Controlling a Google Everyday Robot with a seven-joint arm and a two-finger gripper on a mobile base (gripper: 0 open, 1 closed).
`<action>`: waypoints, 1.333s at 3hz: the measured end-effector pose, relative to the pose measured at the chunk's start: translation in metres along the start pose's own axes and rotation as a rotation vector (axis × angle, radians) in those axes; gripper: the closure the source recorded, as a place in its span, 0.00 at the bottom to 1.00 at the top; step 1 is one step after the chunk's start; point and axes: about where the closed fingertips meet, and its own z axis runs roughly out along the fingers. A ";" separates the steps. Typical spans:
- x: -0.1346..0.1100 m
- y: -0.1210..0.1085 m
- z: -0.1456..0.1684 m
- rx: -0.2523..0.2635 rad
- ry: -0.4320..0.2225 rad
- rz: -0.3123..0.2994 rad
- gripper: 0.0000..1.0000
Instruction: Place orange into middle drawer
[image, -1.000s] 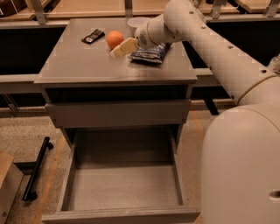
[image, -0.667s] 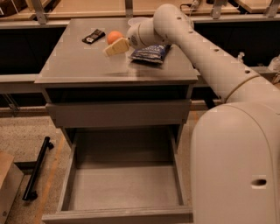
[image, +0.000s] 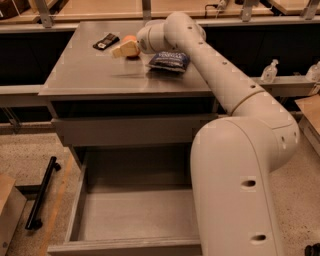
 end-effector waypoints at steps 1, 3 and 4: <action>-0.001 -0.002 0.028 -0.015 -0.023 0.026 0.00; 0.007 -0.004 0.070 -0.032 -0.014 0.039 0.18; 0.009 -0.011 0.073 -0.017 -0.010 0.031 0.41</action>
Offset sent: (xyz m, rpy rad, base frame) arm 0.0795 0.0460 -0.0190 0.0542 0.0336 0.0197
